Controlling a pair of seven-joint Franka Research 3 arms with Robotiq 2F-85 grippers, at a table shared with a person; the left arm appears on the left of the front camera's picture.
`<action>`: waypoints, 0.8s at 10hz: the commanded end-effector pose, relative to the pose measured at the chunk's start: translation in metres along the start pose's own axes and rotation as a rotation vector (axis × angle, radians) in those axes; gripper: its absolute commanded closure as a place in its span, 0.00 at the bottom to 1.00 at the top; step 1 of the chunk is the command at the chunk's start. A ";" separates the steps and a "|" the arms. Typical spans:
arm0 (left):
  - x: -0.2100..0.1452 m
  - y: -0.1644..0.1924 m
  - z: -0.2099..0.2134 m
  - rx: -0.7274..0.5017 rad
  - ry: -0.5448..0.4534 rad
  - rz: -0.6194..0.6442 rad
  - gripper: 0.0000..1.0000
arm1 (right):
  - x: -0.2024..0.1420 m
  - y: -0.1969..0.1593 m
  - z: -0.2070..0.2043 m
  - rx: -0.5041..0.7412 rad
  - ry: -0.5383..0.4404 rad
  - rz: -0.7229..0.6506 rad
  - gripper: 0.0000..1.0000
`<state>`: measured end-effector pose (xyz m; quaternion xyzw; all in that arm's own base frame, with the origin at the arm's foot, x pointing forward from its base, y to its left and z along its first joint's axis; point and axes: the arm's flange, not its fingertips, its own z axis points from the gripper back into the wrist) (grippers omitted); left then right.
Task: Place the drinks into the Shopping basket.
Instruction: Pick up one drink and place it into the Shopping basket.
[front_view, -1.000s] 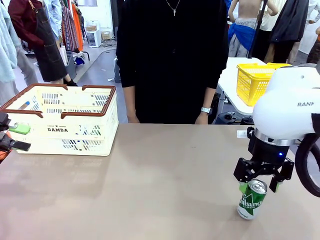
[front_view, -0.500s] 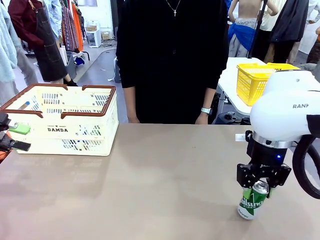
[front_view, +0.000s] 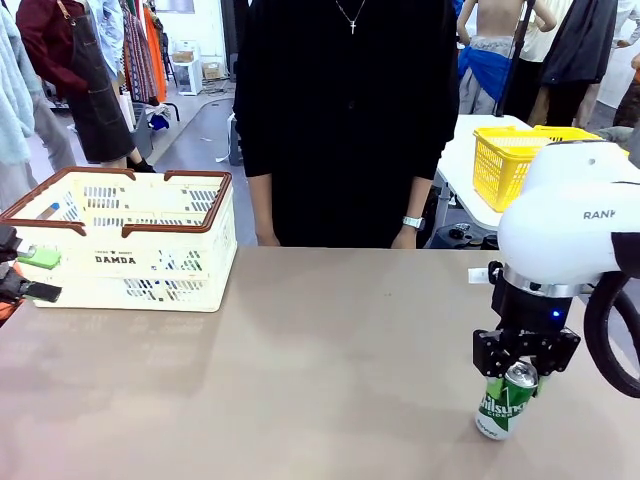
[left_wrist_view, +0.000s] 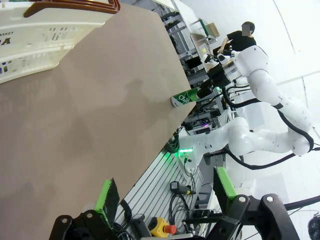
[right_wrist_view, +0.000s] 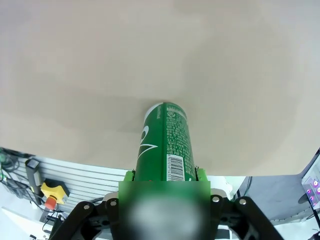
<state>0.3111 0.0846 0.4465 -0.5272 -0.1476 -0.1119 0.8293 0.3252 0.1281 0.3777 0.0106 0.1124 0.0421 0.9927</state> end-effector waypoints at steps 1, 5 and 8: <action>0.001 -0.004 0.001 -0.016 -0.014 0.008 0.00 | -0.022 -0.010 -0.008 -0.026 -0.077 0.038 1.00; 0.001 -0.004 0.001 -0.016 -0.014 0.008 0.00 | 0.001 0.058 0.104 -0.115 -0.276 0.234 1.00; 0.001 -0.004 0.001 -0.016 -0.014 0.008 0.00 | 0.039 0.177 0.127 -0.110 -0.315 0.516 1.00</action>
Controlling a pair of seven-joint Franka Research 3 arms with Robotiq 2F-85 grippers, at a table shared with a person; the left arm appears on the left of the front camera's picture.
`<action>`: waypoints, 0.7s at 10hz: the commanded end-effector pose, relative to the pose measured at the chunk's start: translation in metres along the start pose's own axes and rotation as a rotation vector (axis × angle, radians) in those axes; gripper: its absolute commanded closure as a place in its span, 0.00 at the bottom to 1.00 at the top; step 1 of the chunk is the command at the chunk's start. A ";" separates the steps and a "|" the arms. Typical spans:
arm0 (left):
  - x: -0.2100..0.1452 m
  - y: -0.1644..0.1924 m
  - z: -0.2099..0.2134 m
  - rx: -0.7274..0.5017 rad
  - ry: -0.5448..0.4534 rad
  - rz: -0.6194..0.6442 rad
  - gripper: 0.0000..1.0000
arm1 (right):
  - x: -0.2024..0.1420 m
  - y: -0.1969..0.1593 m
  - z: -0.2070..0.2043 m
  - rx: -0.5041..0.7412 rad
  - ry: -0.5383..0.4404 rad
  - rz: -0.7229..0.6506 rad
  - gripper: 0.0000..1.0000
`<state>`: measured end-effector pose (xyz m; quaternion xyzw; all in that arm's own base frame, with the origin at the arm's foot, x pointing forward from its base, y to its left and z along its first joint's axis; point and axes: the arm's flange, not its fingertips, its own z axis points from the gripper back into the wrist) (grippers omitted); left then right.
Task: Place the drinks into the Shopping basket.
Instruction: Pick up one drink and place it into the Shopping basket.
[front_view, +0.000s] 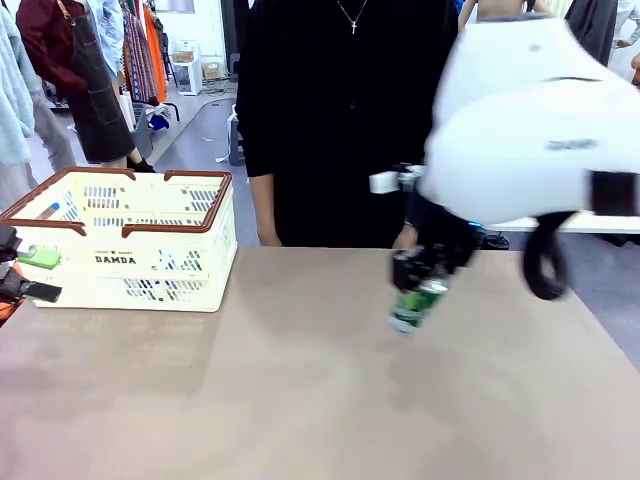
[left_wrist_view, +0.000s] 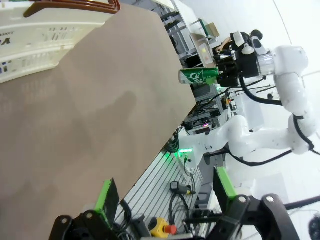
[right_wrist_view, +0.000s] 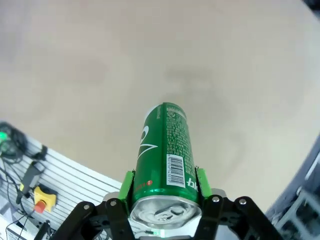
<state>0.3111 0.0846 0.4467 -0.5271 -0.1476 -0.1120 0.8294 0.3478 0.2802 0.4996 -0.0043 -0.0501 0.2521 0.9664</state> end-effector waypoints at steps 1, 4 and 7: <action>0.001 -0.004 0.001 -0.016 -0.015 0.008 0.00 | 0.069 0.043 -0.005 -0.001 0.003 0.198 1.00; 0.001 -0.004 0.001 -0.016 -0.015 0.008 0.00 | 0.122 0.118 -0.039 -0.023 0.054 0.385 1.00; 0.001 -0.004 0.001 -0.016 -0.015 0.008 0.00 | 0.138 0.151 -0.082 -0.083 0.142 0.453 1.00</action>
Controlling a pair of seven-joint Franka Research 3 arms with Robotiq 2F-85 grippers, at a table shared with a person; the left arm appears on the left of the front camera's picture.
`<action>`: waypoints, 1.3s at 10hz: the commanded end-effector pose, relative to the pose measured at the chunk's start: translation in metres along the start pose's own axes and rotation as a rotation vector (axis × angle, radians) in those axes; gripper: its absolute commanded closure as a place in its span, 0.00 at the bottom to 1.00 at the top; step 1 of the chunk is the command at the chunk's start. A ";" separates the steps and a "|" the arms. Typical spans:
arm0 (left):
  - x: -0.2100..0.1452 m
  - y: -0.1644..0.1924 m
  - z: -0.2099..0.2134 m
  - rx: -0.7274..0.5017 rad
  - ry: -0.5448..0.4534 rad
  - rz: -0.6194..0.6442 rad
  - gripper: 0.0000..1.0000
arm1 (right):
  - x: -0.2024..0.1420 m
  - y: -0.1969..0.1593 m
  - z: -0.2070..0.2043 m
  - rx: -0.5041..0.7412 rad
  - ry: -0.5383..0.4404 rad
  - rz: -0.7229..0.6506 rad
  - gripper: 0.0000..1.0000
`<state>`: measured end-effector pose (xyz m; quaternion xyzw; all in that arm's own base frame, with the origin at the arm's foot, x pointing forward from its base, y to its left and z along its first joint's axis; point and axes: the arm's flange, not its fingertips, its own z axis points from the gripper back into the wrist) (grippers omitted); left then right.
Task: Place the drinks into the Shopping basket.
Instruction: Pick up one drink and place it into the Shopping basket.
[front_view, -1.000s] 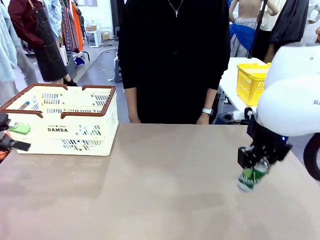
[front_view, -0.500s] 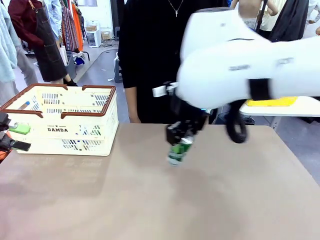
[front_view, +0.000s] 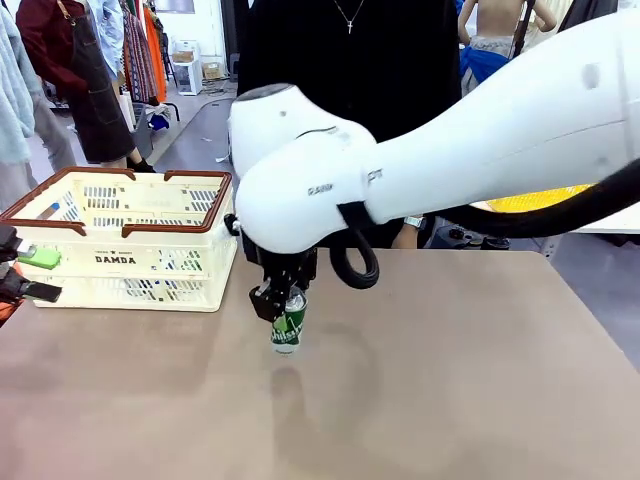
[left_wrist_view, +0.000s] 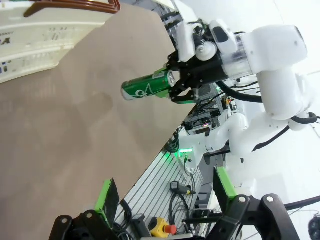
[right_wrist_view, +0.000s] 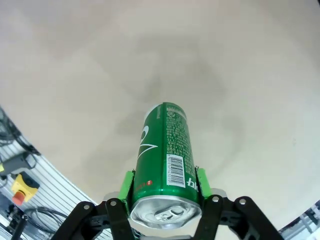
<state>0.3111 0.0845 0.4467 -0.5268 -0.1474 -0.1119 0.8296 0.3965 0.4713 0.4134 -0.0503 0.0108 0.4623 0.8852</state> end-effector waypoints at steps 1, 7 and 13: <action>0.001 -0.004 0.001 -0.017 -0.015 0.007 0.00 | 0.013 0.003 0.004 -0.041 0.049 0.006 1.00; 0.001 -0.004 0.001 -0.017 -0.015 0.007 0.00 | 0.013 0.002 -0.014 -0.009 0.122 0.020 0.00; 0.001 -0.004 0.001 -0.017 -0.015 0.007 0.00 | -0.053 -0.045 0.061 0.083 0.009 -0.087 0.00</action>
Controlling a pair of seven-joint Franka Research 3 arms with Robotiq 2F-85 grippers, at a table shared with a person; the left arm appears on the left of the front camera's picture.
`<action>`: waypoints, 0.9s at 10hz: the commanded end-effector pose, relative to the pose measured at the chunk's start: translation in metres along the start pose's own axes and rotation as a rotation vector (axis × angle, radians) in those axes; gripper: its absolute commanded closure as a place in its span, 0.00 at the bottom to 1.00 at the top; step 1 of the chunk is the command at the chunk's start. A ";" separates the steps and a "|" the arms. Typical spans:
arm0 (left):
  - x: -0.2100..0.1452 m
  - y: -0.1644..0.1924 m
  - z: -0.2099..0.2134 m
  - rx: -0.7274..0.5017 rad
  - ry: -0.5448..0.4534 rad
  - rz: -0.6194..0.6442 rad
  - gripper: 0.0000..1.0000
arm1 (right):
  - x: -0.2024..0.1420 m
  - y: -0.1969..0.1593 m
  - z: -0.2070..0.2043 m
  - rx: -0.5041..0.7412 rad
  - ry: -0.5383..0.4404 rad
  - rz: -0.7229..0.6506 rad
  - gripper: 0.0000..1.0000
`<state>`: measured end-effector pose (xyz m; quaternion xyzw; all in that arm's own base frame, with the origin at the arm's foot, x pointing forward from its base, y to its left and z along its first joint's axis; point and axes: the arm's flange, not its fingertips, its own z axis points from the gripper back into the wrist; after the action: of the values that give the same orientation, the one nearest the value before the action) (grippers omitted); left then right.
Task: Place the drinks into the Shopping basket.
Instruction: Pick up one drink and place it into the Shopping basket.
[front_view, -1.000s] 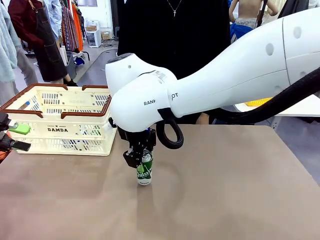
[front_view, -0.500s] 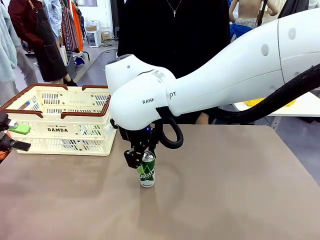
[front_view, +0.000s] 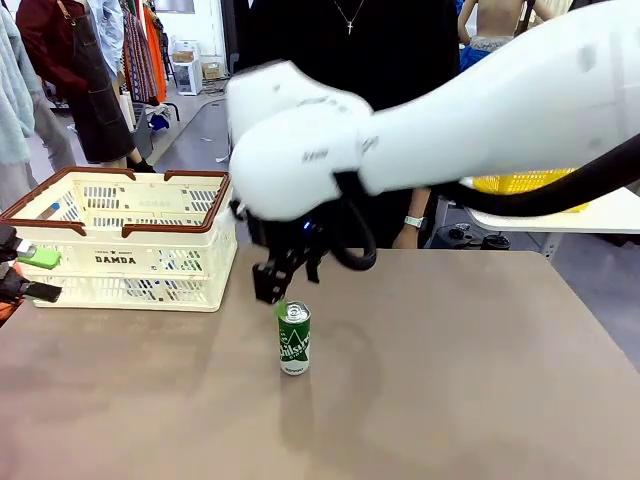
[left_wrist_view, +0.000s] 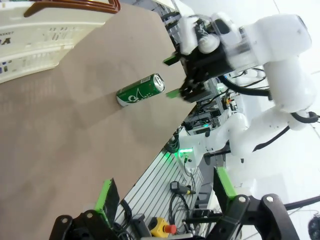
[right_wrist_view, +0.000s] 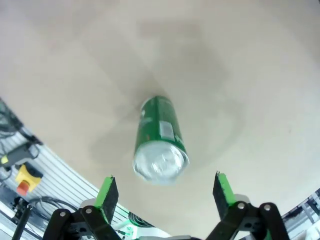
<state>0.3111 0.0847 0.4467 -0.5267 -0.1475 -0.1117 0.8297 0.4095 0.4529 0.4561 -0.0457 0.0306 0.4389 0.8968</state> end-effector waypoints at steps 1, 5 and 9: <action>0.001 -0.004 0.001 -0.017 -0.015 0.007 0.00 | -0.083 -0.054 0.041 0.136 -0.063 -0.109 0.00; 0.001 -0.004 0.001 -0.017 -0.015 0.007 0.00 | -0.320 -0.215 0.027 0.597 -0.445 -0.553 0.00; 0.001 -0.004 0.001 -0.017 -0.015 0.007 0.00 | -0.494 -0.316 -0.088 1.148 -0.833 -0.847 0.00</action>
<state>0.3108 0.0852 0.4467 -0.5266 -0.1476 -0.1108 0.8298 0.3303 -0.1196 0.4515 0.4873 -0.0772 -0.0016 0.8698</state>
